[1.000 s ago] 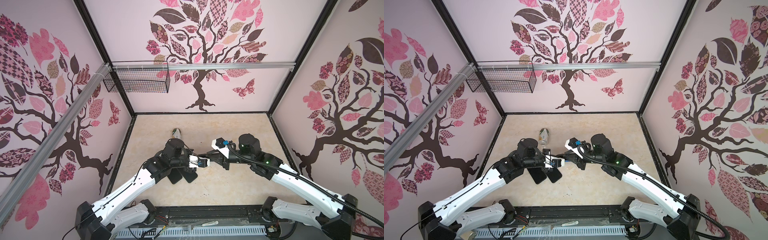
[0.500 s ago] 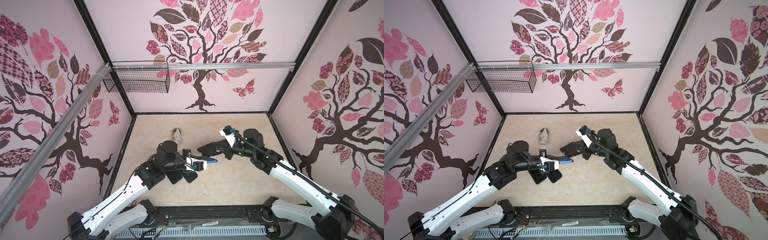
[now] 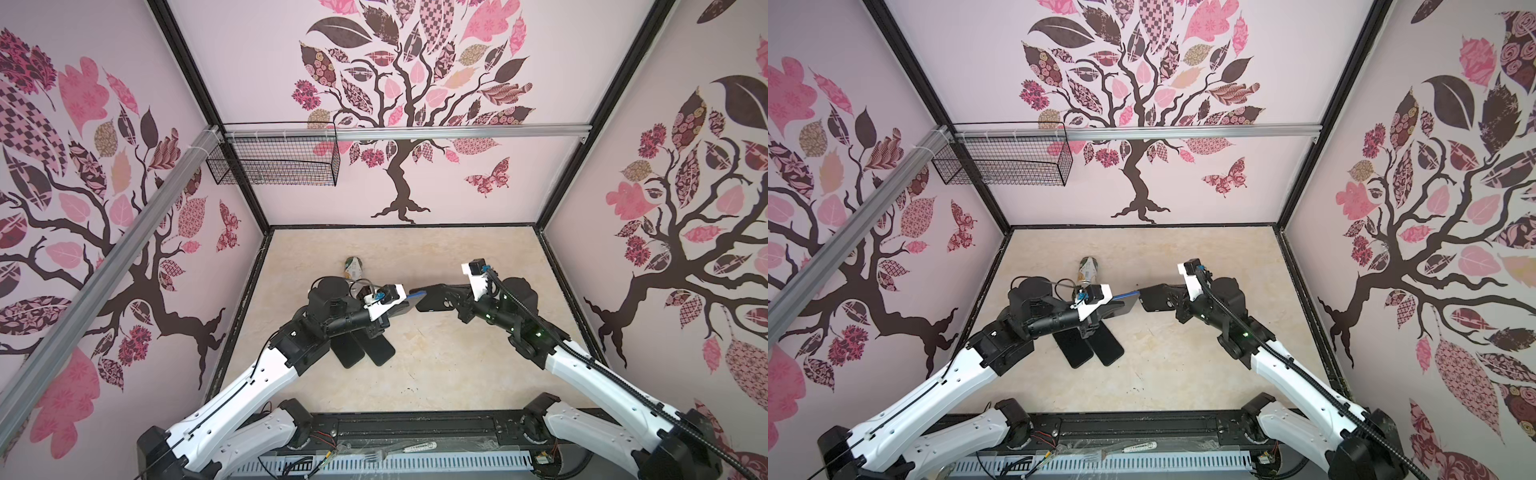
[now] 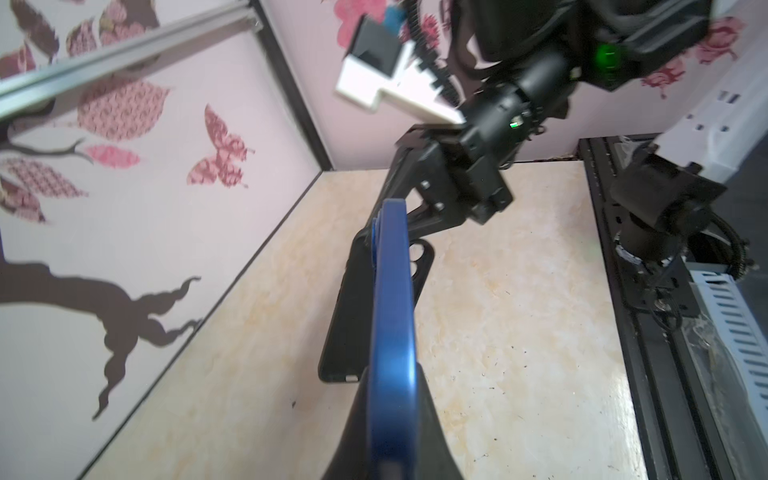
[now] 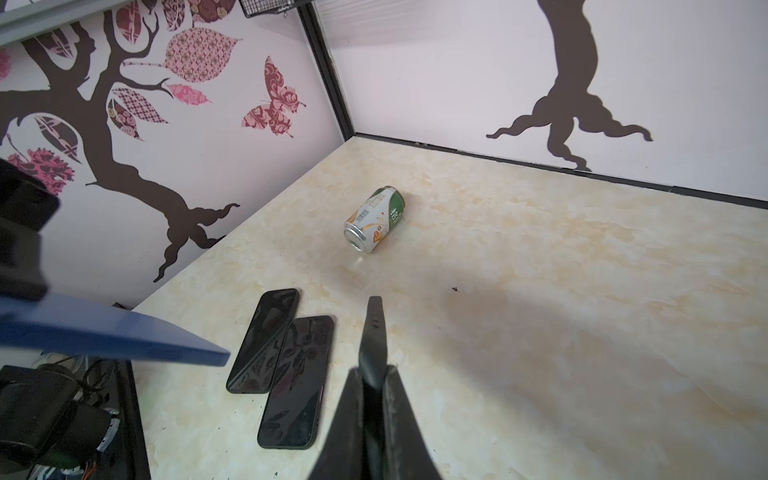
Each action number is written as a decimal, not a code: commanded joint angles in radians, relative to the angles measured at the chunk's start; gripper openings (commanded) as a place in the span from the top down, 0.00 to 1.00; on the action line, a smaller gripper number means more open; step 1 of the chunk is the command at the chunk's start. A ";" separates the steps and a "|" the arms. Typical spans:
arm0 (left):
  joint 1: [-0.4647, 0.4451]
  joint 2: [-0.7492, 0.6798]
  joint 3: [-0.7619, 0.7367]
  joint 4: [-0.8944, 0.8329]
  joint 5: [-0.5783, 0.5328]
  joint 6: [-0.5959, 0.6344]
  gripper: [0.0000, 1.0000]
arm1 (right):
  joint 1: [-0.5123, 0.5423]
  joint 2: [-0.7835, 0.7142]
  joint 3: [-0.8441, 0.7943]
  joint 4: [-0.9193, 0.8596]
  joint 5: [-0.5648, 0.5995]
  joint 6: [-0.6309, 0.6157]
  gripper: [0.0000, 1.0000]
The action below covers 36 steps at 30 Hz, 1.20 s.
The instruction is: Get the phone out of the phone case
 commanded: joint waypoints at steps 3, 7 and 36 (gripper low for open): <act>0.015 0.092 0.061 0.031 -0.228 -0.326 1.00 | -0.005 -0.070 0.003 0.071 0.072 -0.005 1.00; 0.063 0.250 0.181 -0.123 -0.221 -0.464 1.00 | -0.006 -0.051 0.060 -0.088 0.180 0.006 1.00; 0.405 0.929 0.644 -0.496 0.358 -0.538 1.00 | -0.008 0.189 0.273 -0.443 0.085 0.173 1.00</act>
